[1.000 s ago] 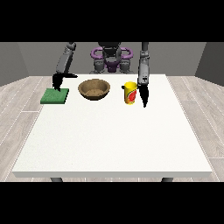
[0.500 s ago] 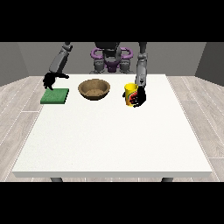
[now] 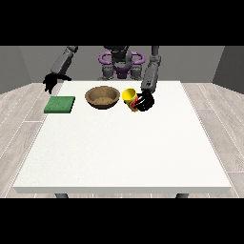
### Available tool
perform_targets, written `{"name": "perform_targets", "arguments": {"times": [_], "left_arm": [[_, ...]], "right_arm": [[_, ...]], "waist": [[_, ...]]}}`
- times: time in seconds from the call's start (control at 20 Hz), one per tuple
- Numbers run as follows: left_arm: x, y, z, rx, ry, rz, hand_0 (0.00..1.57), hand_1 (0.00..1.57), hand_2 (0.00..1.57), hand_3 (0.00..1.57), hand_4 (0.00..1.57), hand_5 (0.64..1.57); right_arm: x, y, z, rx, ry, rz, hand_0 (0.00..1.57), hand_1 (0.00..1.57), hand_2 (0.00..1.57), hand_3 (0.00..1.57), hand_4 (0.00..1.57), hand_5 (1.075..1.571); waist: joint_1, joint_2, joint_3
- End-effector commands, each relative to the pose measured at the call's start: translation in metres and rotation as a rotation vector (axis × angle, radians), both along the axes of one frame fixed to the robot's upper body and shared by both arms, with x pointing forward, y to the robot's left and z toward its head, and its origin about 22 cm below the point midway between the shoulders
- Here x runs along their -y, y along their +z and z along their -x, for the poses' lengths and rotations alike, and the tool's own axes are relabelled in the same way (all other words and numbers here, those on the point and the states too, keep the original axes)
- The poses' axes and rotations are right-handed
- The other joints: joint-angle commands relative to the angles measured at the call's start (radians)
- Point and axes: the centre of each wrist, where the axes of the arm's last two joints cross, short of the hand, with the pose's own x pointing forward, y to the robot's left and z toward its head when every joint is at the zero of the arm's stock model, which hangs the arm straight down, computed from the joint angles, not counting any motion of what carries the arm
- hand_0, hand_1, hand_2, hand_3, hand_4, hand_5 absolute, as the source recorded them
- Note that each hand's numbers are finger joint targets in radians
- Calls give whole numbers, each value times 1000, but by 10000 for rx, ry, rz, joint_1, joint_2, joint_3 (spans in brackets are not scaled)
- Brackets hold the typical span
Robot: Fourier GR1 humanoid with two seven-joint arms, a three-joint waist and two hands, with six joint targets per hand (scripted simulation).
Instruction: Pick the cup and pour the ball into the bowl, then pick the bowl and place it on the pad
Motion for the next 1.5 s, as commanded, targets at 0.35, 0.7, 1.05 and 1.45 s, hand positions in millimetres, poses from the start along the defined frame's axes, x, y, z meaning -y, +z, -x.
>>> {"name": "perform_targets", "arguments": {"times": [0.35,0.7,1.05,1.45], "left_arm": [[48,-42,8,-2596,596,-5366,1433,1433,1571,1571,1183,1568],[99,-22,-2,-3397,-249,-8434,1389,1389,1571,1571,981,1555],[191,16,2,-3602,-1104,-10215,1170,1170,1571,1493,910,1535],[215,40,9,-3012,-1104,-12258,0,0,1571,1517,802,1534]], "right_arm": [[-14,-18,-14,-1601,-82,-248,0,0,183,140,344,1550],[37,-66,33,-3100,-1689,-549,0,0,252,203,378,1545],[49,-93,64,-3630,-2295,-549,0,0,292,217,402,1538],[67,-90,70,-3552,-2903,-657,0,0,292,365,411,1537]], "waist": [[358,-2013,-34],[1943,-3466,-48],[2632,-3980,-70],[3012,-3882,-77]]}}
